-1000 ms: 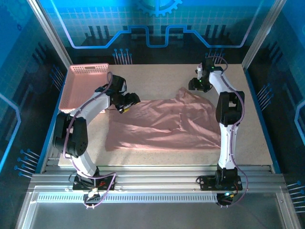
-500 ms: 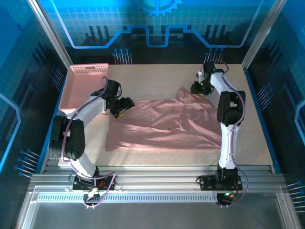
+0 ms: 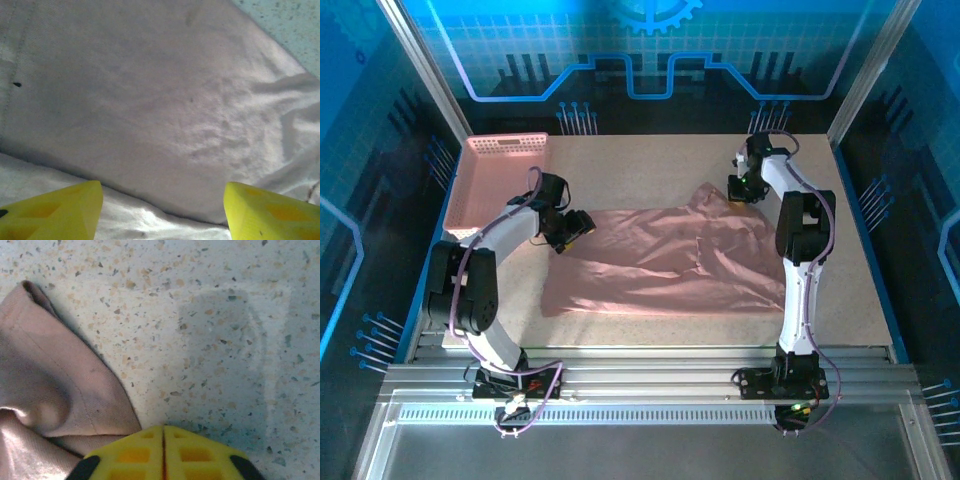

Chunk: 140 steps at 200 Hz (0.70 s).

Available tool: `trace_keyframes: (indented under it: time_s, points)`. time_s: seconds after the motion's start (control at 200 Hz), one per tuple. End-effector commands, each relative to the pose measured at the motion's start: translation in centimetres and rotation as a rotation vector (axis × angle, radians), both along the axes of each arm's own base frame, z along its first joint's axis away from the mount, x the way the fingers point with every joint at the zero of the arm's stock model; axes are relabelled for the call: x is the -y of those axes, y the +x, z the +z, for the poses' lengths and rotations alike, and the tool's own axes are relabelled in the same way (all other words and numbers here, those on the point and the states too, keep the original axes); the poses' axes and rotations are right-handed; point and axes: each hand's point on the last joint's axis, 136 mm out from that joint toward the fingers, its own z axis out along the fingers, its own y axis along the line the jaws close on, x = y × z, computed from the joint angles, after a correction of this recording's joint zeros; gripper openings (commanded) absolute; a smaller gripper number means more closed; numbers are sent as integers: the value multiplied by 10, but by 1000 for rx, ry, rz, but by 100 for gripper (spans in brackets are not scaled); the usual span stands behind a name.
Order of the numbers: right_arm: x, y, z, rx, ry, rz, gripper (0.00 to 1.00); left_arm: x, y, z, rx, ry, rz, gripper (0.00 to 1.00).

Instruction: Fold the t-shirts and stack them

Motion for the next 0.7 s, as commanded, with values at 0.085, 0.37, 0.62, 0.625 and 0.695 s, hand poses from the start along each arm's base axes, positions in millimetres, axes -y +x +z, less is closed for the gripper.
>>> trace_keyframes:
  time_s: [0.085,0.37,0.62,0.625,0.695]
  points:
    - [1,16,41,72,10,-52,0,-14,-12,-27,-107,65,39,59]
    - [3,14,93,213,54,-120,0,-36,-36,-55,-231,140,105,47]
    - [0,-28,107,240,91,-130,0,-34,-40,-67,-261,128,112,46]
    - [0,-29,106,239,93,-129,0,-34,-41,-68,-264,128,113,46]
    - [-6,-48,102,217,128,-128,0,-33,-43,-71,-270,121,113,46]
